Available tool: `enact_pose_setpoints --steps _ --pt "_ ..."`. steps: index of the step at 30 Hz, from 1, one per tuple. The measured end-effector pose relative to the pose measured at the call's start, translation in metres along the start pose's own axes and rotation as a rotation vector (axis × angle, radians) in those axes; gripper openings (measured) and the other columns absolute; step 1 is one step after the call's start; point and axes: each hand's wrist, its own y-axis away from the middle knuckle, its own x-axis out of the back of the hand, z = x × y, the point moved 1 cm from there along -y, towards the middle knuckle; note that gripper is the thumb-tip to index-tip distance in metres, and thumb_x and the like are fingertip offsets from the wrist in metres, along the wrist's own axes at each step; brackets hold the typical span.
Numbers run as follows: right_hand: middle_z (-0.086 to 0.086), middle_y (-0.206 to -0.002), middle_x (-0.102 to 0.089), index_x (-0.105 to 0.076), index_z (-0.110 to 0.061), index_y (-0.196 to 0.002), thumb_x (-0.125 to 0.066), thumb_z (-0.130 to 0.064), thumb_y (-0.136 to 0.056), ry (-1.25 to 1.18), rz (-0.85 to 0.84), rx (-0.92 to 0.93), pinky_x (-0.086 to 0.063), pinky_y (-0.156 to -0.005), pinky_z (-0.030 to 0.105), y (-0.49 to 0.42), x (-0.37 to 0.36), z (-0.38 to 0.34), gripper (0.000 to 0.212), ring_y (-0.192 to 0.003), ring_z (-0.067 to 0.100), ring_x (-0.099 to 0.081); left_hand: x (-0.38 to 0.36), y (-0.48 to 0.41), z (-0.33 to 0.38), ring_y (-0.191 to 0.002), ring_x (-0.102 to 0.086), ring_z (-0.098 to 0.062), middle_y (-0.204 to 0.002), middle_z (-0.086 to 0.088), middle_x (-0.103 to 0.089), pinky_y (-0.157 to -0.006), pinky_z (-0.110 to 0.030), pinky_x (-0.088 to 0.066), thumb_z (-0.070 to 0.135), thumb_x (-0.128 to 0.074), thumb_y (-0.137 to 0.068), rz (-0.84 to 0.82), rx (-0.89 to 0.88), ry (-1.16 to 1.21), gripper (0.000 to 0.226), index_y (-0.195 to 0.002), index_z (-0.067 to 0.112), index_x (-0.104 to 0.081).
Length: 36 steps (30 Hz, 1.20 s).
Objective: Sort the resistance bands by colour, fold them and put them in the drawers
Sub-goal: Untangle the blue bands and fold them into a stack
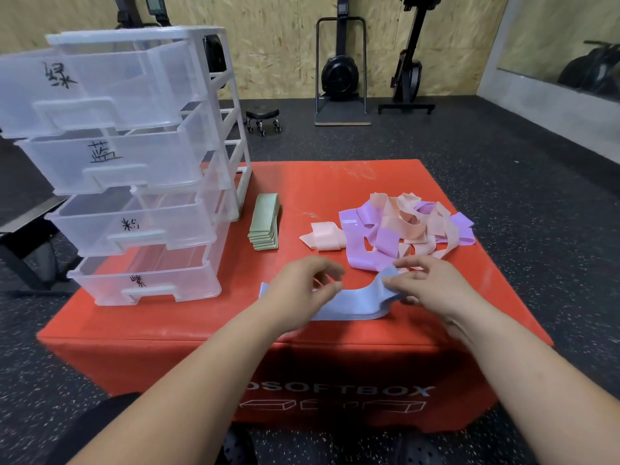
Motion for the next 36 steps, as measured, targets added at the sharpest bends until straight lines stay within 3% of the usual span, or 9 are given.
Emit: enact_pose_setpoints --steps 4,7,13,18,20,23,27,33,36 --pt "0.018 -0.093 -0.075 -0.068 -0.018 -0.116 -0.083 -0.022 -0.088 -0.072 -0.042 0.110 -0.059 -0.072 0.031 0.008 -0.024 0.000 0.032 -0.074 0.014 -0.072 -0.020 -0.001 0.027 -0.099 -0.076 -0.011 -0.116 -0.003 -0.077 -0.091 -0.031 -0.061 0.024 -0.059 -0.109 -0.085 0.208 0.489 0.025 -0.128 0.011 -0.068" --pt "0.011 -0.098 -0.073 -0.064 -0.026 -0.116 -0.066 -0.040 -0.099 -0.051 -0.040 0.178 -0.059 -0.079 0.034 0.008 -0.035 0.000 0.022 -0.079 0.014 -0.071 -0.022 0.000 0.037 -0.082 -0.072 -0.003 -0.112 -0.001 -0.072 -0.086 -0.026 -0.062 0.037 -0.064 -0.106 -0.027 0.334 0.651 0.033 -0.125 0.011 -0.071" --pt "0.009 -0.096 -0.075 -0.061 -0.016 -0.116 -0.043 -0.035 -0.110 -0.076 -0.130 0.266 -0.058 -0.082 0.035 0.011 -0.034 -0.002 0.027 -0.086 0.021 -0.070 -0.025 -0.001 0.034 -0.077 -0.057 -0.012 -0.092 -0.008 -0.048 -0.076 -0.036 -0.067 0.029 -0.091 -0.084 0.115 0.404 0.633 0.044 -0.120 0.012 -0.071" --pt "0.014 -0.100 -0.076 -0.064 -0.013 -0.113 -0.042 -0.045 -0.108 -0.085 -0.169 0.302 -0.060 -0.088 0.044 0.012 -0.033 -0.006 0.039 -0.093 0.036 -0.071 -0.023 -0.004 0.031 -0.074 -0.058 -0.017 -0.094 -0.012 -0.058 -0.053 -0.015 -0.051 0.011 -0.082 -0.085 0.152 0.455 0.522 0.036 -0.117 0.018 -0.069" --pt "0.000 -0.106 -0.075 -0.066 -0.025 -0.114 -0.048 -0.063 -0.101 0.047 -0.108 0.394 -0.058 -0.089 0.041 0.009 -0.030 -0.005 0.044 -0.101 0.026 -0.071 -0.017 -0.005 0.030 -0.070 -0.056 -0.017 -0.089 -0.009 -0.060 -0.050 -0.015 -0.045 0.012 -0.076 -0.084 0.144 0.479 0.478 0.034 -0.115 0.024 -0.069" --pt "-0.021 -0.132 -0.063 -0.049 -0.037 -0.143 -0.072 -0.070 -0.077 0.273 -0.182 0.465 -0.047 -0.102 0.025 0.004 -0.031 0.000 0.077 -0.128 -0.001 -0.056 -0.008 -0.006 0.028 -0.062 -0.053 -0.012 -0.081 -0.003 -0.057 -0.058 -0.024 -0.046 0.016 -0.073 -0.082 0.108 0.471 0.472 0.034 -0.114 0.027 -0.069" --pt "-0.027 -0.145 -0.053 -0.021 -0.048 -0.159 -0.094 -0.056 -0.060 0.412 -0.333 0.374 -0.040 -0.116 0.030 -0.007 -0.049 0.015 0.123 -0.138 -0.007 -0.047 0.001 -0.005 0.030 -0.067 -0.057 -0.011 -0.085 -0.004 -0.060 -0.065 -0.025 -0.047 0.012 -0.073 -0.086 0.051 0.458 0.529 0.030 -0.112 0.027 -0.070" --pt "-0.023 -0.129 -0.065 -0.042 -0.051 -0.144 -0.090 -0.030 -0.070 0.377 -0.254 0.428 -0.054 -0.101 0.036 -0.012 -0.070 0.021 0.090 -0.116 0.000 -0.063 0.013 -0.006 0.034 -0.085 -0.072 -0.021 -0.093 -0.014 -0.066 -0.074 -0.034 -0.064 -0.004 -0.076 -0.084 0.069 0.475 0.809 0.034 -0.114 0.012 -0.073" --pt "-0.019 -0.120 -0.065 -0.059 -0.040 -0.127 -0.086 -0.026 -0.075 0.422 -0.213 0.438 -0.050 -0.096 0.022 -0.016 -0.069 0.021 0.061 -0.110 0.000 -0.062 0.027 -0.008 0.028 -0.087 -0.071 -0.026 -0.095 -0.019 -0.066 -0.077 -0.037 -0.065 -0.005 -0.078 -0.082 0.107 0.501 0.839 0.036 -0.115 0.007 -0.072"
